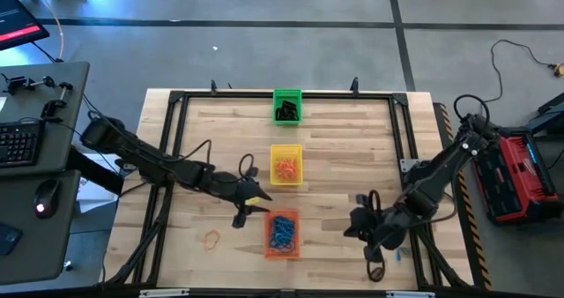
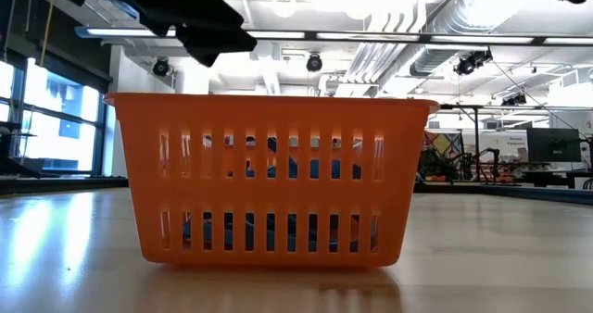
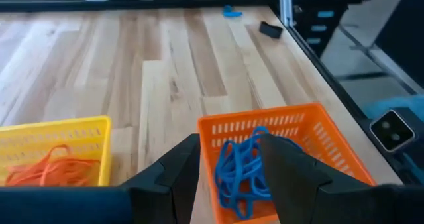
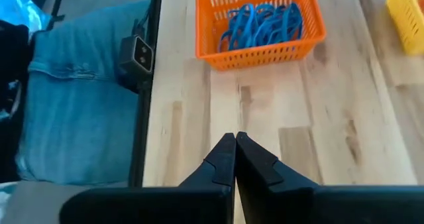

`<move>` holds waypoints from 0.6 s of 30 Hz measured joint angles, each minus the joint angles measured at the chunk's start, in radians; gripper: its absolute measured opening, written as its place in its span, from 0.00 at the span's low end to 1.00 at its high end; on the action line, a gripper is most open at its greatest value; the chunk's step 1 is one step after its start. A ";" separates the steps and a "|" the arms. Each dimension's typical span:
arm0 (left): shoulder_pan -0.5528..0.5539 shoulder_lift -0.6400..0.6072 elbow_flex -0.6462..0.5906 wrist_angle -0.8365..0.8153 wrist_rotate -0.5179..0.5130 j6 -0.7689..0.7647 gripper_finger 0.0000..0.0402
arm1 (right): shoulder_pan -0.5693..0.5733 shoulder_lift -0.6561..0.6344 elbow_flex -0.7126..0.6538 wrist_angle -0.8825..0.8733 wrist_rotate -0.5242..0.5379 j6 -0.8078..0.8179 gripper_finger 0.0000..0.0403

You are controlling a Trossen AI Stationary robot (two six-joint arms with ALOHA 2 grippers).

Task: Sort rubber bands into baskets
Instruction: Put the black rubber band into the green bin

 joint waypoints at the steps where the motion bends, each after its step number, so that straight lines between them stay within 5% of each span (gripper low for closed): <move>1: 0.000 -0.005 -0.018 0.026 -0.006 -0.006 0.38 | 0.005 0.000 0.000 -0.002 0.000 0.015 0.00; 18: 0.000 -0.011 -0.103 0.153 -0.019 -0.034 0.38 | 0.085 0.180 0.000 -0.002 -0.135 0.055 0.18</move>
